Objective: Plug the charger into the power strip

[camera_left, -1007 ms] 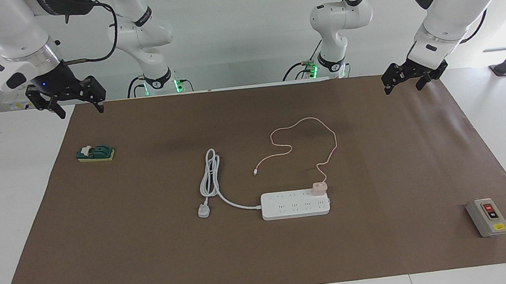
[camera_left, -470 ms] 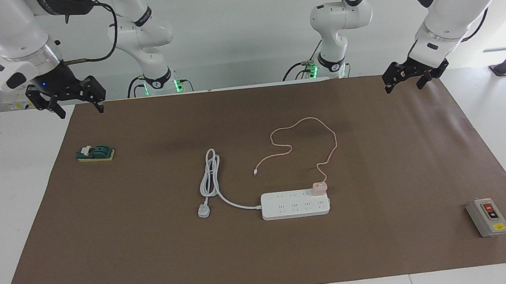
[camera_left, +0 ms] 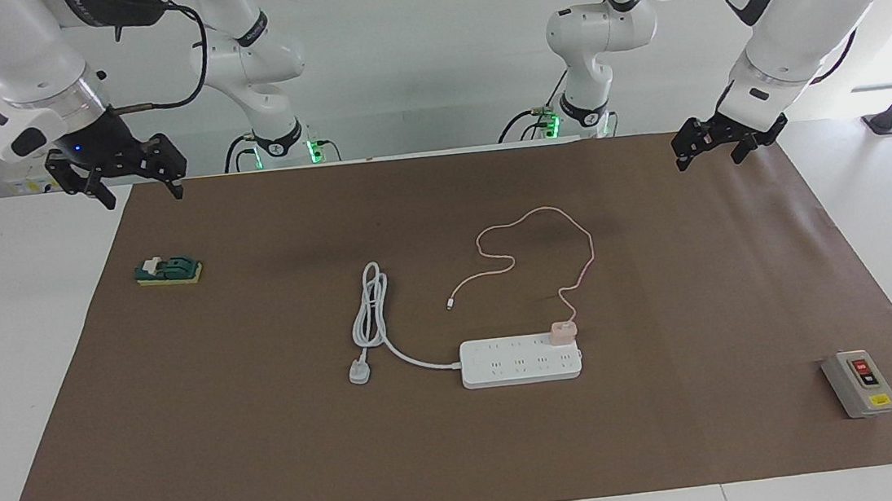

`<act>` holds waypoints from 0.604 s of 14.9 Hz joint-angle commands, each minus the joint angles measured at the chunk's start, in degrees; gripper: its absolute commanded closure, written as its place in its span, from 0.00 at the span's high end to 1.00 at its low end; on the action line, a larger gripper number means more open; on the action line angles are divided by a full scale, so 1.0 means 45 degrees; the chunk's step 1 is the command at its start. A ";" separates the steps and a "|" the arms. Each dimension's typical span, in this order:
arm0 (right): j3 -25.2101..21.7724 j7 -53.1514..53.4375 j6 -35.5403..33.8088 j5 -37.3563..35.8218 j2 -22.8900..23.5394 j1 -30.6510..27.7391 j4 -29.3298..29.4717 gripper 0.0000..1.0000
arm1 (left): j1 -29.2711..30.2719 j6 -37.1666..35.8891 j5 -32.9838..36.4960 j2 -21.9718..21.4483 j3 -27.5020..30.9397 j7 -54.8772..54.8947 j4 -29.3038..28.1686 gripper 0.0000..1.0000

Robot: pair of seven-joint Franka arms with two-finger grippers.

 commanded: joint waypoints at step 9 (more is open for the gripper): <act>0.0161 0.0203 -0.0140 0.0214 -0.0296 -0.0114 -0.0324 1.00 | -0.0191 -0.0142 -0.0047 0.0146 0.0139 -0.0070 0.0640 1.00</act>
